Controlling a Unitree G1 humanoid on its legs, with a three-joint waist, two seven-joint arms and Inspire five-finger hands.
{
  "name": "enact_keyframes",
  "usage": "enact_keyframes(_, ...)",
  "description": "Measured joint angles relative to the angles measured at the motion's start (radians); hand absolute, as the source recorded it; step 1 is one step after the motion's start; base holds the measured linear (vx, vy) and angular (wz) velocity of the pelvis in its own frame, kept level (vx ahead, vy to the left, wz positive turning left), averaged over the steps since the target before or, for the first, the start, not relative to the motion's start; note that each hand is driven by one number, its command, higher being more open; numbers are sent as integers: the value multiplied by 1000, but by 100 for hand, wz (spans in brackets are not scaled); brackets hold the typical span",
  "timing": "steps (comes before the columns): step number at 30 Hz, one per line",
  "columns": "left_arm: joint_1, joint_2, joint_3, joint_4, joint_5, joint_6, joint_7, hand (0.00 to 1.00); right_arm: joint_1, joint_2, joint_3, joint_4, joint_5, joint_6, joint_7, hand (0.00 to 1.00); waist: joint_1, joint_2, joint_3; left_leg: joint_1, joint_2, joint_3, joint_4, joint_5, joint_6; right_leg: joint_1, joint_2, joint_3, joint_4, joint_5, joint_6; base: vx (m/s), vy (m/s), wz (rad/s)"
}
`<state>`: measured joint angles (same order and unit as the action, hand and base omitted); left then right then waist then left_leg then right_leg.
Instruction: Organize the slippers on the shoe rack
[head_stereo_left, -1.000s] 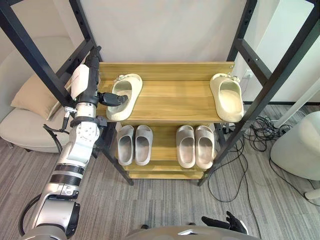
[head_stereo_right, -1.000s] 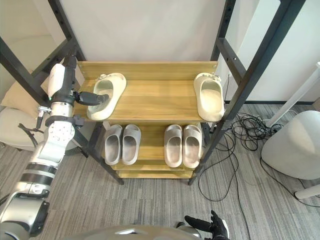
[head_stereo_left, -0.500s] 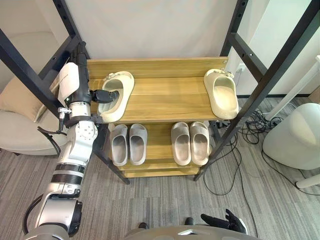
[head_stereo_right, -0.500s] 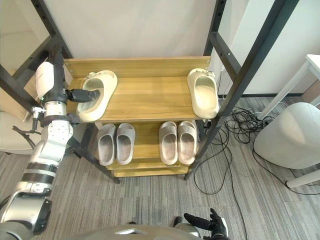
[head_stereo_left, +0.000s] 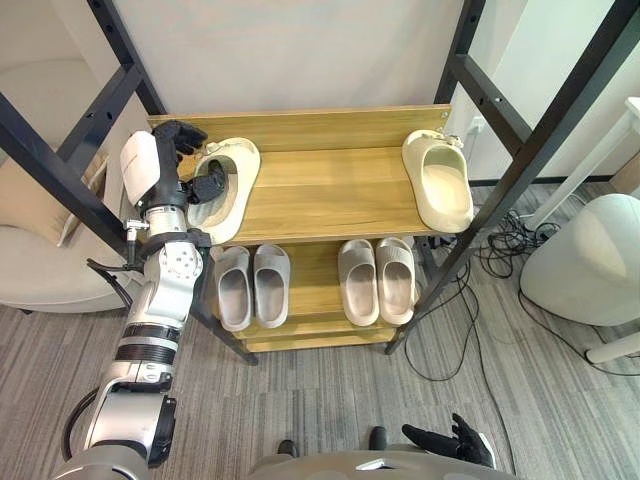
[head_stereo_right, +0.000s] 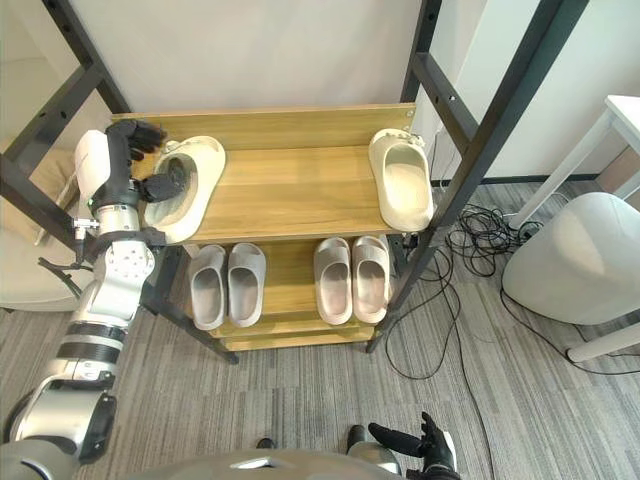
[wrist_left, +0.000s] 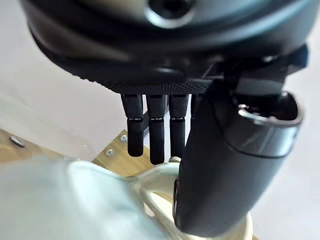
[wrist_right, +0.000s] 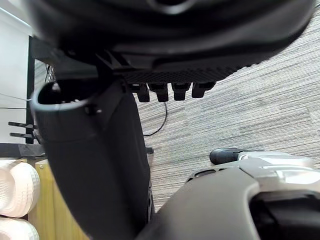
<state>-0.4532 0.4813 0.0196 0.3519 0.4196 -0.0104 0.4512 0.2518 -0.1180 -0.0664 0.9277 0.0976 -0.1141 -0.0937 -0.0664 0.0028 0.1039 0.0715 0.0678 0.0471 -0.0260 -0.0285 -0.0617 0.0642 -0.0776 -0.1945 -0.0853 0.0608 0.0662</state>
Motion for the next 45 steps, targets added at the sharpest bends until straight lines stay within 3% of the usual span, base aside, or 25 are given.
enact_keyframes(9, -2, -11, 1, 7, -98, -1, 0, 0, 0, 1, 0, -1, 0, 0, -4, 100, -2, 0, 0, -1, -2, 0, 12, -2, 3, 4, -3, 1, -4, 8, 0, -20, 13, 0)
enact_keyframes(16, -1, -64, -5, 3, -130, -1, -1, 0, 0, 0, 0, -1, 0, 0, -5, 100, -2, 6, 4, 0, -4, -1, 12, -1, 3, 6, -4, 0, -3, 9, 1, 0, 0, 0)
enact_keyframes(22, 4, -100, -81, -47, -152, -4, -16, 0, 0, -5, 0, -10, 1, 0, -5, 100, -6, 17, 10, 1, -6, -1, 14, 0, 5, 8, -6, 0, 0, 9, 1, 0, 0, 0)
enact_keyframes(35, -13, -148, -209, -56, -189, -36, -26, 0, 0, -19, 0, -28, 12, -1, -19, 100, -53, 50, 22, 23, 3, 49, 12, -8, 0, 3, 1, 48, 0, 16, -2, 1, 11, -11)
enact_keyframes(45, -134, -161, -250, 51, -172, -29, -40, 0, 3, -19, -10, -49, 24, -9, -29, 100, -98, 74, 29, 27, 7, 97, 12, -12, -6, -16, 6, 94, 0, 30, -2, -6, 14, -15)
